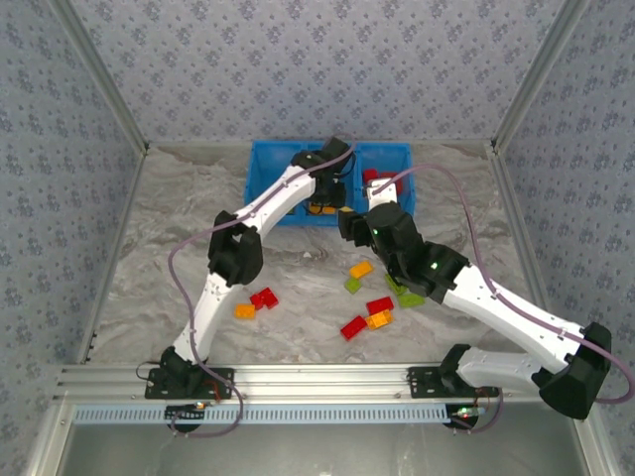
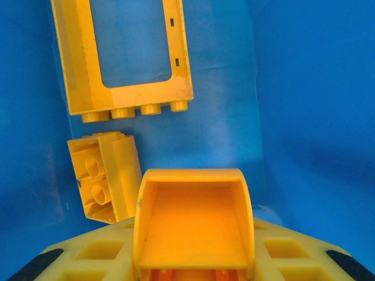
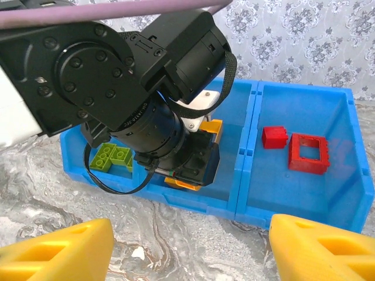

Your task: Sort the legos into containers by color

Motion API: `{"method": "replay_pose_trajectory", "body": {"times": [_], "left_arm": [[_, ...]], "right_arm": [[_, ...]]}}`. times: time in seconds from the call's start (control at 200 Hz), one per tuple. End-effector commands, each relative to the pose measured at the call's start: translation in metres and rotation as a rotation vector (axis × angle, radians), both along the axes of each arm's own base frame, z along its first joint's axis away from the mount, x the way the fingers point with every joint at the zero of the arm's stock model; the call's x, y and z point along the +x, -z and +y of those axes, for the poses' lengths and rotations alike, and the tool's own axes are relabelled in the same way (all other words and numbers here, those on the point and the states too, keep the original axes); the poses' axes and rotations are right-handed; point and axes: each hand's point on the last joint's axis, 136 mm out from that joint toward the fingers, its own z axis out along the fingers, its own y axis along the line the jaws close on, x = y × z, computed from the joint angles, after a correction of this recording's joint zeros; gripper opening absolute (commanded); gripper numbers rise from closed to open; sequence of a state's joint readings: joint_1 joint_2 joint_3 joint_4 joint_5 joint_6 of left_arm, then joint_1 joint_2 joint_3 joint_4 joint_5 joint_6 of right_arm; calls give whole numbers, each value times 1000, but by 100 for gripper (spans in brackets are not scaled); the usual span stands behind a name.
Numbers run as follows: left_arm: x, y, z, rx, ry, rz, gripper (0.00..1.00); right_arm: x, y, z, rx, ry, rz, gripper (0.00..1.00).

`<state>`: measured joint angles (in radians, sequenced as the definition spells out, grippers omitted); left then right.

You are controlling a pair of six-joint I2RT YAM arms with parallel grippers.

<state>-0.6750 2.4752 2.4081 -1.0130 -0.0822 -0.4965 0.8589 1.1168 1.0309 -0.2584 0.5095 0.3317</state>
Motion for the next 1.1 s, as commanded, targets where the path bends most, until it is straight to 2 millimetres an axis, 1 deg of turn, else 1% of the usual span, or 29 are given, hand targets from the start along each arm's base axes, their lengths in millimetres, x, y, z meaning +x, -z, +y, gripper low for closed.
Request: {"method": "replay_pose_trajectory", "body": {"times": [0.0, 0.13, 0.19, 0.25, 0.34, 0.45, 0.515, 0.61, 0.724, 0.794, 0.914, 0.964, 1.054, 1.069, 1.094], "left_arm": [[8, -6, -1, -18, 3, -13, 38], [11, 2, 2, -19, -17, 2, 40], [12, 3, 3, -18, -21, 7, 47], [10, 2, 3, -17, -19, 13, 51], [9, -9, 3, -25, -21, 3, 58], [7, -34, 5, -41, -31, -31, 59], [5, -53, 7, -58, -42, -53, 59], [-1, -87, 8, -85, -52, -106, 59], [-13, -133, 12, -141, -72, -179, 60], [-24, -161, 17, -171, -80, -230, 62], [-48, -201, 30, -246, -101, -299, 64], [-58, -214, 35, -280, -100, -323, 64], [-83, -235, 45, -321, -78, -364, 66], [-89, -231, 47, -317, -71, -358, 67], [-97, -235, 50, -326, -59, -368, 68]], "right_arm": [[-3, -3, -3, 28, 7, -1, 73], [-6, 0, -3, 26, 2, 4, 73], [-7, 1, -2, 28, 0, 8, 73], [-8, 3, -1, 25, -5, 14, 73], [-8, 4, -1, 21, -8, 15, 73], [-9, 1, -3, 9, -11, 9, 73], [-10, 0, -5, -2, -12, 6, 73], [-13, -1, -10, -22, -10, 5, 73], [-17, 1, -19, -38, -2, 17, 72], [-20, 3, -24, -50, 4, 26, 72], [-25, 3, -33, -63, 13, 34, 71], [-27, 3, -36, -67, 16, 36, 71], [-30, 1, -41, -72, 22, 39, 71], [-30, 0, -42, -71, 22, 41, 71], [-31, 1, -43, -74, 25, 45, 71]]}}
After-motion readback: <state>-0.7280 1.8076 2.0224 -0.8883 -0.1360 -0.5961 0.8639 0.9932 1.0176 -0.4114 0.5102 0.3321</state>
